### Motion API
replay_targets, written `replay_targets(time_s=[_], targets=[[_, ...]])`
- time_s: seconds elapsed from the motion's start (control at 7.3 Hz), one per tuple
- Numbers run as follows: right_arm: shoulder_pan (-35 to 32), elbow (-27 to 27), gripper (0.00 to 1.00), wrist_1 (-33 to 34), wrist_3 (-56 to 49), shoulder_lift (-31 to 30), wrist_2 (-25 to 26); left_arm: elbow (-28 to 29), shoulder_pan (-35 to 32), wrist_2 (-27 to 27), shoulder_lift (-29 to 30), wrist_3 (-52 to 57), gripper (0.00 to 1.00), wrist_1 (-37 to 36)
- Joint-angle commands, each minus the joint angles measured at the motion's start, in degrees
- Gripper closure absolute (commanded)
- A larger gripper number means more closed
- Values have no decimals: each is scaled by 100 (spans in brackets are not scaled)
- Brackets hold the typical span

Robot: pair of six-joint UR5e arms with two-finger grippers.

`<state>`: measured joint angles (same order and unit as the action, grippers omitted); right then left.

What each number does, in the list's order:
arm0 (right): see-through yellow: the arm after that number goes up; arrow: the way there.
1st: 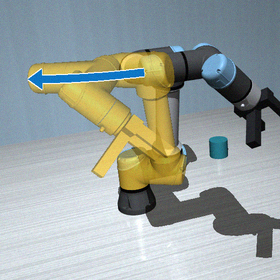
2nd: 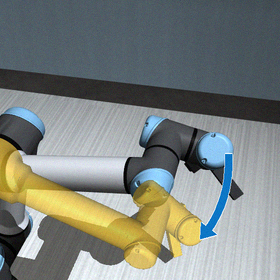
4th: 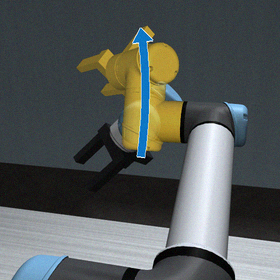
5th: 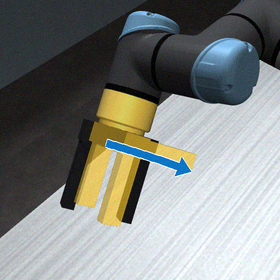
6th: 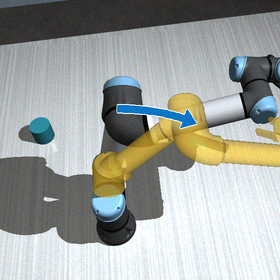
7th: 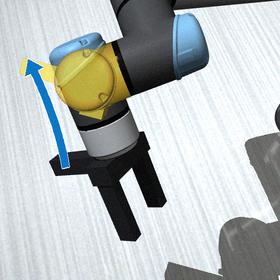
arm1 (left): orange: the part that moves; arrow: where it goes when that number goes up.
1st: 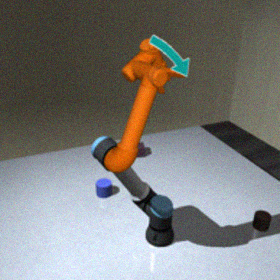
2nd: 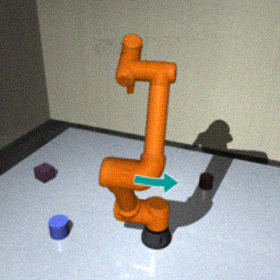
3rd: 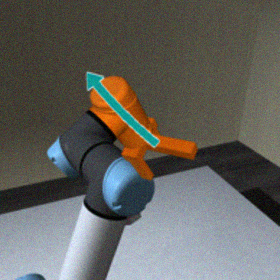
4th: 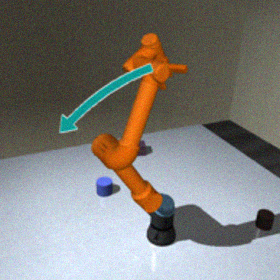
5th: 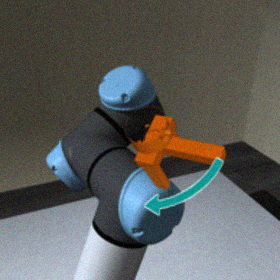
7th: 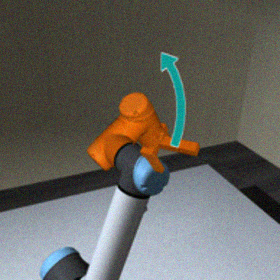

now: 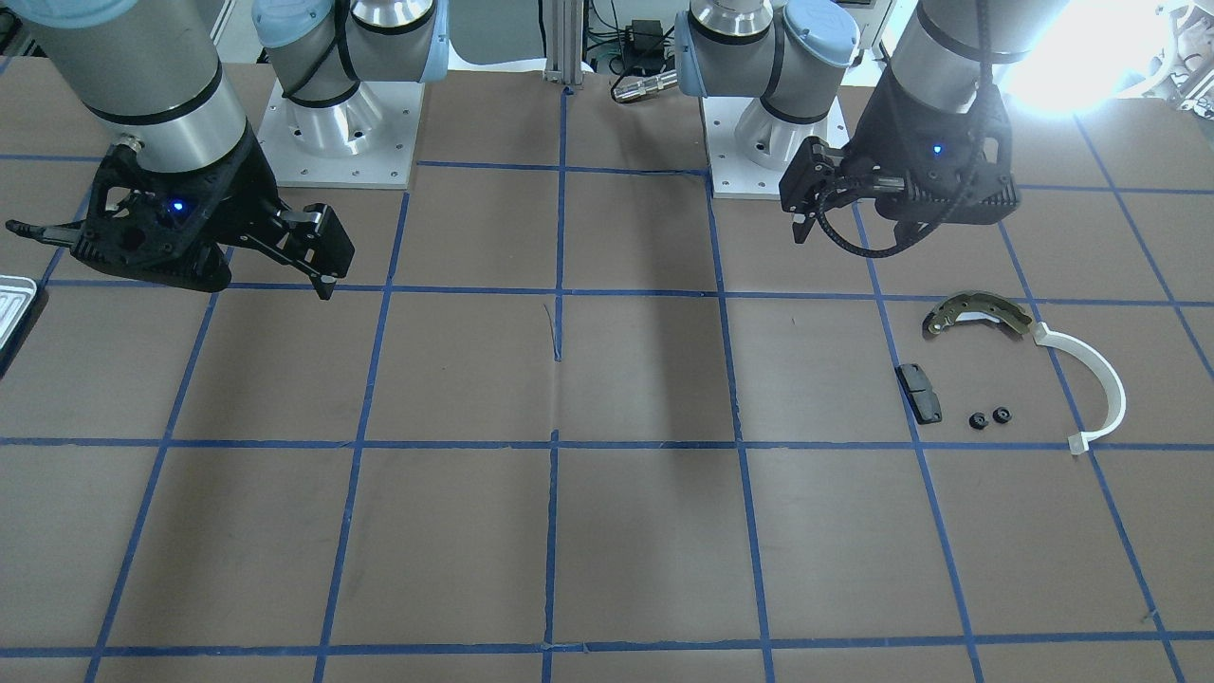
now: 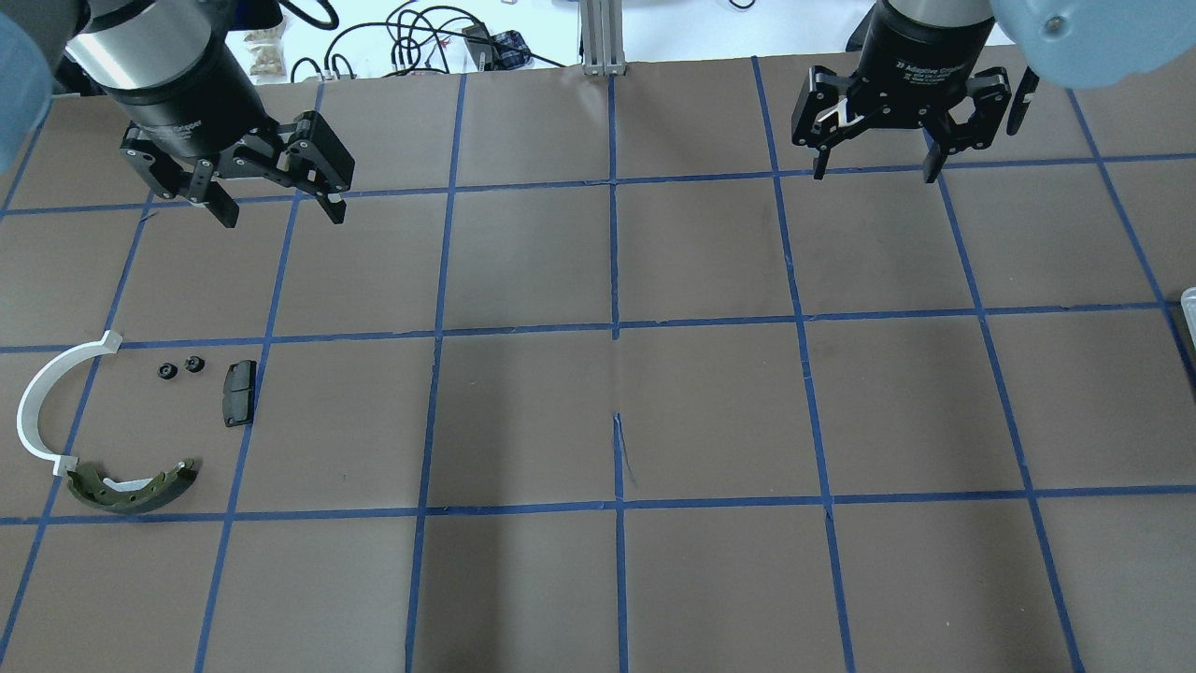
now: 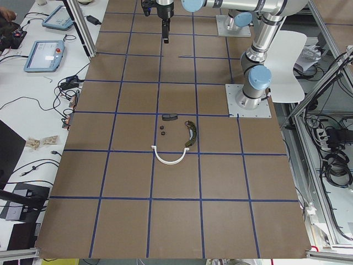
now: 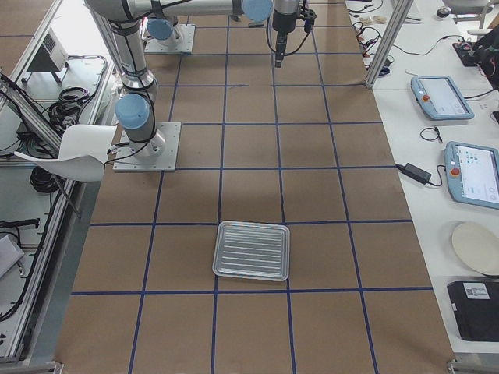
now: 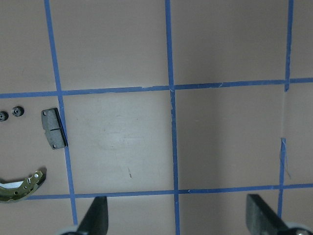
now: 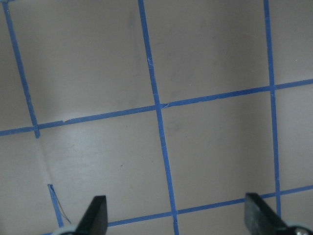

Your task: Place bearing gear from tray to pile

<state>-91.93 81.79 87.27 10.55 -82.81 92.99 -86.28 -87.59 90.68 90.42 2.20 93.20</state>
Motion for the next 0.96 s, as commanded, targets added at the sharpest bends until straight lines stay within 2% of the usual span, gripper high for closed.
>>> replay_targets(time_s=[0.0,0.82], targets=[[0,4,0,0,0,-7,0,-21,49,2,20,-62,2,-143],[0,4,0,0,0,-7,0,111,40,11,213,-62,0,-214]])
